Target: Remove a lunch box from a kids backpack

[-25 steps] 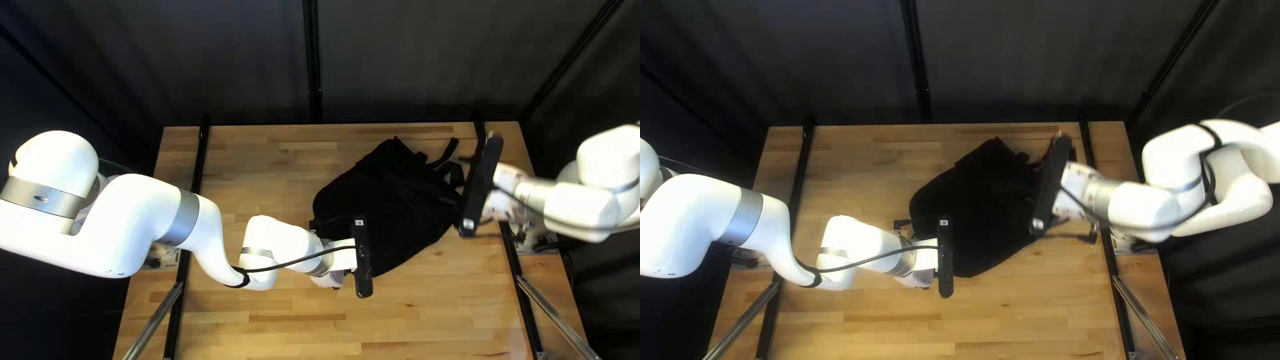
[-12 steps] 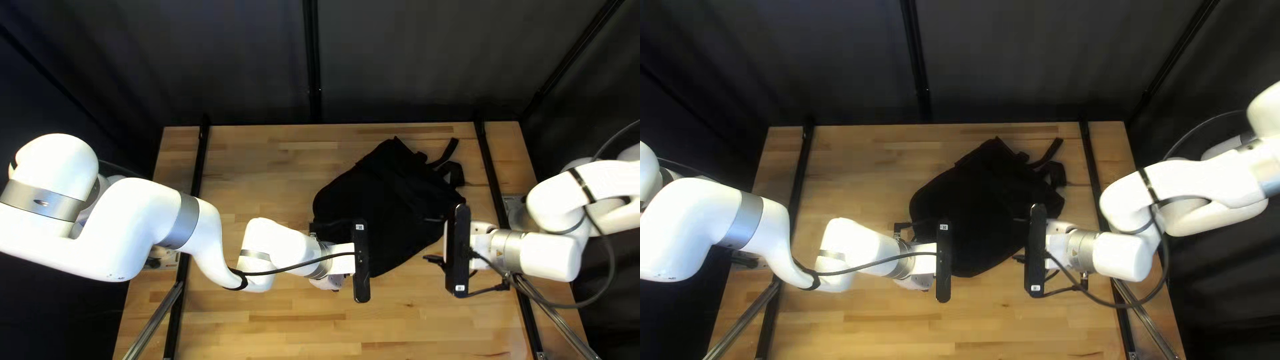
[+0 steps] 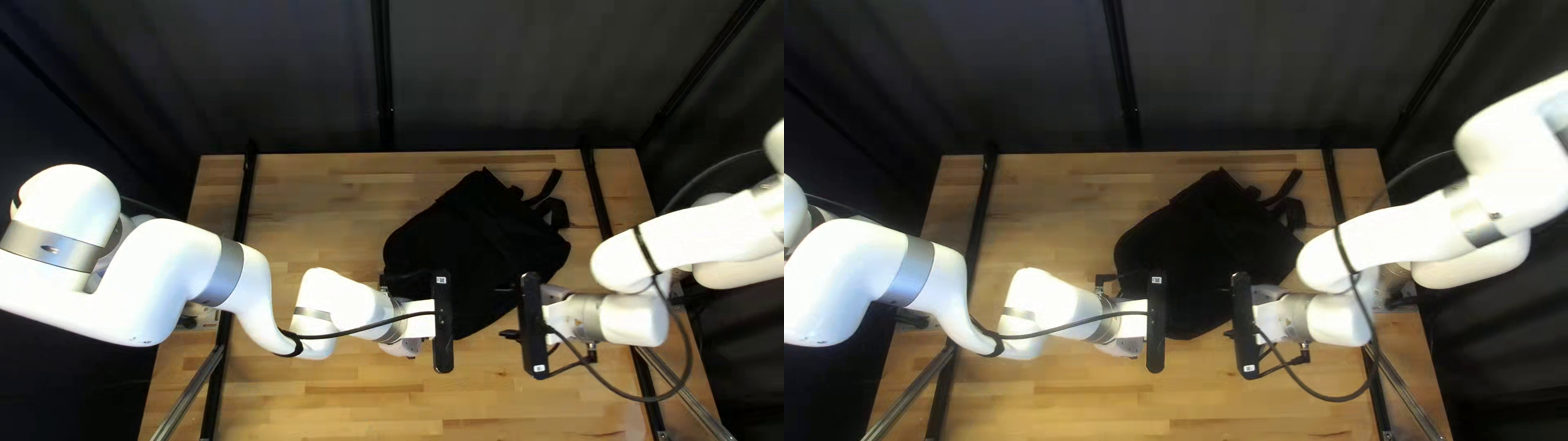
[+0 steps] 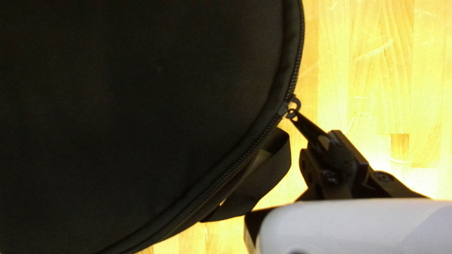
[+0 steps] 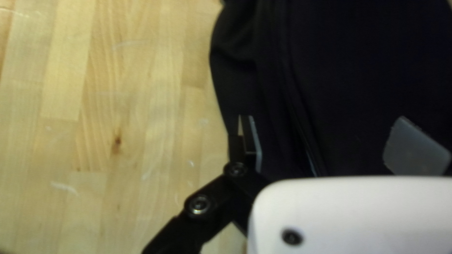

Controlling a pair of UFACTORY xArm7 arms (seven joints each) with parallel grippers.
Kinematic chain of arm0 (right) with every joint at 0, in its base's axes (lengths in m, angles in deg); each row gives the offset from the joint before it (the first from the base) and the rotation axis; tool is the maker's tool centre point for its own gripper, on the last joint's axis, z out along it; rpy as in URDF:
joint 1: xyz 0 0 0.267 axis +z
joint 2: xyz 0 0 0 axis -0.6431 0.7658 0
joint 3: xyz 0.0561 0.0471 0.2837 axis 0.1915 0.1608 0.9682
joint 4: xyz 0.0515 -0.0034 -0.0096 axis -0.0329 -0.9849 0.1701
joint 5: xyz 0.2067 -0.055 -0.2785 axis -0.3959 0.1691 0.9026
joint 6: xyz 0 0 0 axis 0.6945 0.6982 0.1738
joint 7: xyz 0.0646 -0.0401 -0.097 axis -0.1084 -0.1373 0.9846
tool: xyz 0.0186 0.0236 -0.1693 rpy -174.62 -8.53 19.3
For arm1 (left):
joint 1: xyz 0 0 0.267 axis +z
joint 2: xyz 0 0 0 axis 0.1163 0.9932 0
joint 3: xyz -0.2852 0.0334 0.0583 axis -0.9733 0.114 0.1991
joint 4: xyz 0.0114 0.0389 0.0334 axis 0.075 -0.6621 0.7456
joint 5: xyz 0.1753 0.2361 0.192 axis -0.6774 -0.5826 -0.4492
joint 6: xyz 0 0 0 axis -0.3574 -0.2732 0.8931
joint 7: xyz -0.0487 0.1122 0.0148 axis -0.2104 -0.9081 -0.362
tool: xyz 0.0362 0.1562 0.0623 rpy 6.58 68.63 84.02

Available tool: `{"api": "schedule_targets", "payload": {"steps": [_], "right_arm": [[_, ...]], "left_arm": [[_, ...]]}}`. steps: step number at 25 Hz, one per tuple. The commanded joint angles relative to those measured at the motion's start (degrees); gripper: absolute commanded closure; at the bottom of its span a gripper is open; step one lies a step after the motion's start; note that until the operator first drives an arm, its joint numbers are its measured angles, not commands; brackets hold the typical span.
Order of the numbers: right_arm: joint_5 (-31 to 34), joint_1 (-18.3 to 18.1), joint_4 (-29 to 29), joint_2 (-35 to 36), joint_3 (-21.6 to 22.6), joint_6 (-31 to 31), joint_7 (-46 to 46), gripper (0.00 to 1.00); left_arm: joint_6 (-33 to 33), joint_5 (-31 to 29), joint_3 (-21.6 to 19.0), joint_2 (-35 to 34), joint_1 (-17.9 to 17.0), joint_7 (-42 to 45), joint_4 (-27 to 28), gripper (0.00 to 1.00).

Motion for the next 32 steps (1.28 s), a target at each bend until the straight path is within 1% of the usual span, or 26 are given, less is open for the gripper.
{"api": "schedule_targets", "payload": {"steps": [1, 2, 3, 4, 5, 6, 7, 9, 14, 16, 18, 21, 23, 25, 32], "right_arm": [[7.8, -2.2, 3.6, 5.8, 0.4, 1.0, -4.0, 0.31], [10.2, -2.5, 4.5, 7.4, 0.3, 1.4, -5.1, 0.42], [11.5, -2.8, 5.1, 8.5, 0.2, 1.5, -5.6, 0.77], [12.4, -2.9, 5.7, 9.4, 0.1, 1.7, -5.8, 0.89], [13.2, -3.0, 6.2, 10.2, 0.1, 1.8, -5.9, 0.9], [13.5, -3.1, 6.4, 10.5, 0.0, 1.8, -5.9, 0.93], [14.1, -3.1, 6.8, 11.3, 0.0, 2.1, -5.9, 0.94], [15.0, -3.4, 7.0, 11.7, -0.2, 1.9, -5.8, 0.98], [15.0, -3.7, 6.3, 10.3, -0.7, 1.2, -4.6, 1.0], [13.4, -3.4, 5.8, 9.2, -0.5, 1.0, -3.1, 1.0], [11.9, -2.9, 5.5, 8.6, -0.2, 1.0, -1.8, 1.0], [11.1, -2.4, 5.3, 8.7, 0.3, 1.2, -1.1, 1.0], [10.6, -2.0, 5.2, 8.9, 0.6, 1.4, -0.8, 1.0], [9.8, -1.9, 5.1, 8.7, 0.7, 1.2, 0.1, 1.0], [4.3, -1.2, 4.4, 6.2, 0.0, -0.3, 6.0, 1.0]], "left_arm": [[0.2, 0.0, 0.0, -0.1, -0.1, 0.1, -0.1, 1.0], [0.2, 0.1, 0.0, -0.1, -0.1, 0.2, -0.1, 1.0], [0.2, 0.1, 0.0, -0.1, -0.1, 0.2, -0.1, 1.0], [0.2, 0.1, 0.0, -0.1, -0.1, 0.2, -0.1, 1.0], [0.2, 0.0, 0.0, 0.0, -0.2, 0.2, -0.2, 1.0], [0.2, 0.0, 0.0, 0.0, -0.2, 0.2, -0.2, 1.0], [0.2, 0.0, 0.1, 0.1, -0.2, 0.3, -0.2, 1.0], [0.2, 0.0, 0.1, 0.1, -0.2, 0.3, -0.2, 1.0], [-0.2, 0.0, 0.2, 0.5, -0.2, 0.2, -0.2, 1.0], [-0.7, -0.2, 0.5, 1.0, -0.3, 0.1, -0.3, 1.0], [-1.7, -0.1, 0.5, 2.1, 0.3, -0.8, -0.5, 1.0], [-3.2, 1.0, -0.5, 3.0, 2.2, -3.2, -0.3, 1.0], [-4.5, 2.4, -1.5, 3.7, 4.3, -6.2, 0.1, 1.0], [-5.6, 3.2, -1.9, 4.3, 5.6, -8.3, 0.1, 1.0], [-6.9, -0.1, 0.7, 9.0, 5.5, -9.4, -3.4, 1.0]]}}
